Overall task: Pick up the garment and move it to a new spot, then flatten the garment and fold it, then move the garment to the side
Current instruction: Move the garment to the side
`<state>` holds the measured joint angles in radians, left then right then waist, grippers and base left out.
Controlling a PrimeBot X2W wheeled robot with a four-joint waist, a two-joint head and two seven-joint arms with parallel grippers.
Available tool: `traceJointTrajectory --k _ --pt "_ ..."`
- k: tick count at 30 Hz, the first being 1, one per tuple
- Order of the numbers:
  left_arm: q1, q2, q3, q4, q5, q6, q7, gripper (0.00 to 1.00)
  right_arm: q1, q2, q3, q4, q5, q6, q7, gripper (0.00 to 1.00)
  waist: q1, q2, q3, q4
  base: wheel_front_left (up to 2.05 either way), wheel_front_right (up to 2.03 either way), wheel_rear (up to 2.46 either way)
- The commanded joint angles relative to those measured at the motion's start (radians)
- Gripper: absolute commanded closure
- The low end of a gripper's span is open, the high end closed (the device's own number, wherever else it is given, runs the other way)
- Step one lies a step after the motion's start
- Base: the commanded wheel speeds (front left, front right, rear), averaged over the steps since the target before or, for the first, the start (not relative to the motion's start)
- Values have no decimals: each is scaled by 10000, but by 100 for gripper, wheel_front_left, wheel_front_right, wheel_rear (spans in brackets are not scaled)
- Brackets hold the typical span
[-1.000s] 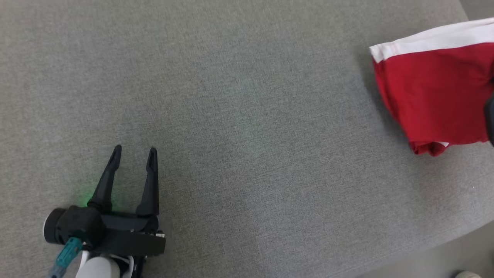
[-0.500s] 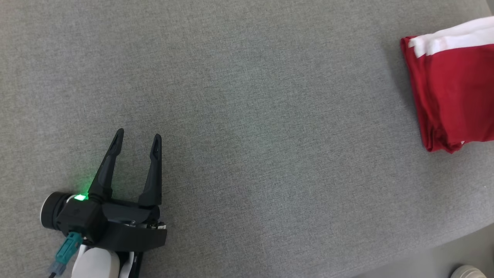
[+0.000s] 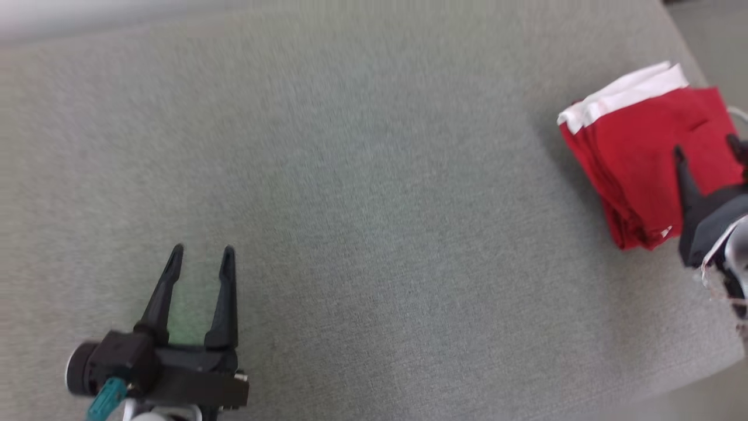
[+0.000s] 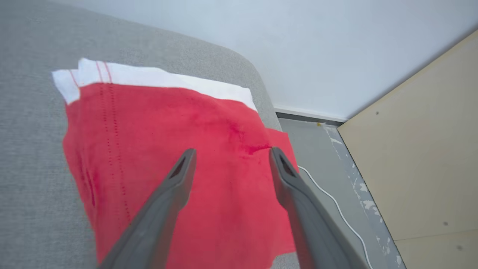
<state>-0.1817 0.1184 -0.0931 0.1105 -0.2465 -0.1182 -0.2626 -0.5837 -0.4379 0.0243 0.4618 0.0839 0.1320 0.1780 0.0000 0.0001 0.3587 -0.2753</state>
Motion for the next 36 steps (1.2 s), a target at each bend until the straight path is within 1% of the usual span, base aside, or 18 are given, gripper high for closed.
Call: traceJointTrajectory --k 1,3,4,7,8,12,14,18,23,30,32,36 --pt "318 -79 105 7 -43 34 -25 0 374 -16 63 -260 263 -31 -155 0 0 -1 -1157 296 0 0 0" --pt "586 -207 324 -11 -258 32 -23 0 836 41 167 -766 658 -31 -342 0 0 -1 -1594 378 0 0 0" --pt "740 -251 422 -29 -245 86 -23 0 1101 174 201 -1027 948 -31 -376 0 0 -1 -1790 424 0 0 0" --pt "1132 -365 668 -3 -269 193 -23 0 1921 183 180 -1843 1421 -31 -456 0 0 -1 -2357 595 0 0 0" --pt "1255 -405 739 20 -314 201 -23 0 2227 278 209 -2101 1518 -31 -441 0 0 -1 -2536 651 0 0 0" --pt "1700 -481 1008 114 -305 245 -23 0 3386 668 -59 -3175 1627 -31 -677 0 0 -1 -3103 901 0 0 0" --pt "1897 -516 1137 167 -335 271 -23 0 3980 980 -174 -3636 1628 -31 -918 0 0 -1 -3340 1038 0 0 0" --pt "2258 -548 1431 323 -306 277 -25 0 4943 1518 -45 -4390 1677 -31 -1601 0 0 -1 -3633 1303 0 0 0" --pt "2504 -497 1579 515 -81 223 -25 0 5646 1798 263 -4596 1818 -31 -2215 0 0 -1 -3855 1616 0 0 0" --pt "2623 -350 1521 1054 247 72 -25 0 6237 2172 243 -4315 1997 -29 -2617 0 0 -1 -4202 2100 0 0 0" --pt "2585 -328 1476 1201 313 56 -25 0 6378 1989 283 -4153 1938 -29 -2804 0 0 -1 -4282 2249 0 0 0" --pt "2487 -307 1480 1486 359 -3 -23 0 6613 1936 416 -3792 2016 -29 -2928 0 0 -1 -4417 2467 0 0 0"
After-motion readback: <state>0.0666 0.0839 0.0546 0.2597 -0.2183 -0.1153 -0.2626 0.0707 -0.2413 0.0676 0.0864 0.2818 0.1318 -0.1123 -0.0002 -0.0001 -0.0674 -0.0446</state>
